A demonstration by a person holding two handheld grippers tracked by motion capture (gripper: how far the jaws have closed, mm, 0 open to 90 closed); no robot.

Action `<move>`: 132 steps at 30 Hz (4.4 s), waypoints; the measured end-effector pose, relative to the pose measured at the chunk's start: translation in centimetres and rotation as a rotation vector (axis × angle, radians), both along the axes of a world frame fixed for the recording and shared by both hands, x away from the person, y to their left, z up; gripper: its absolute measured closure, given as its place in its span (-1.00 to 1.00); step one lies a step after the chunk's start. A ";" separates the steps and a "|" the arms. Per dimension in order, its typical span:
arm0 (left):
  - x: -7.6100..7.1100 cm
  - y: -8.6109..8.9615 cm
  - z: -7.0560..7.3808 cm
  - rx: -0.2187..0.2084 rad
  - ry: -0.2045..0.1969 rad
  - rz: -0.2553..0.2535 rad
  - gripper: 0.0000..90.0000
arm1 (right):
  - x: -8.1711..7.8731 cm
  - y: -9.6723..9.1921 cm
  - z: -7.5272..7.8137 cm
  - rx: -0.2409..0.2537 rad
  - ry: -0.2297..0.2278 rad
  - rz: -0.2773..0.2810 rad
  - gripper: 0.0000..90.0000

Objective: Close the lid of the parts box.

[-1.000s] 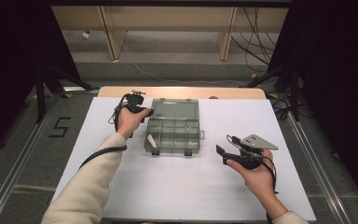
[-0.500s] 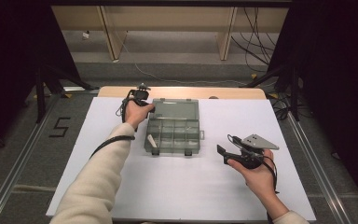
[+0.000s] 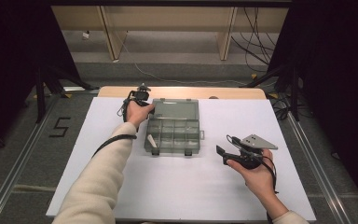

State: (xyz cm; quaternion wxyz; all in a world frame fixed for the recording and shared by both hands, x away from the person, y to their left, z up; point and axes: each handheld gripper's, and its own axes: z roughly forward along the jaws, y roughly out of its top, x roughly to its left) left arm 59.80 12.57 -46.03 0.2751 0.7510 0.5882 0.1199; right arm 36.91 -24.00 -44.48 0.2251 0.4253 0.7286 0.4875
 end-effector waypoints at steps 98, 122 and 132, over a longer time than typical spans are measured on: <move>-3.3 1.4 1.9 -0.159 -0.163 0.081 0.98 | 20.3 8.4 0.8 -0.040 0.247 -0.195 0.12; -3.7 1.6 2.0 -0.128 -0.186 0.027 0.99 | 20.4 8.6 0.7 0.010 0.330 -0.250 0.65; -3.8 1.5 2.0 -0.127 -0.198 0.018 0.99 | 20.4 9.0 0.6 0.021 0.339 -0.310 0.89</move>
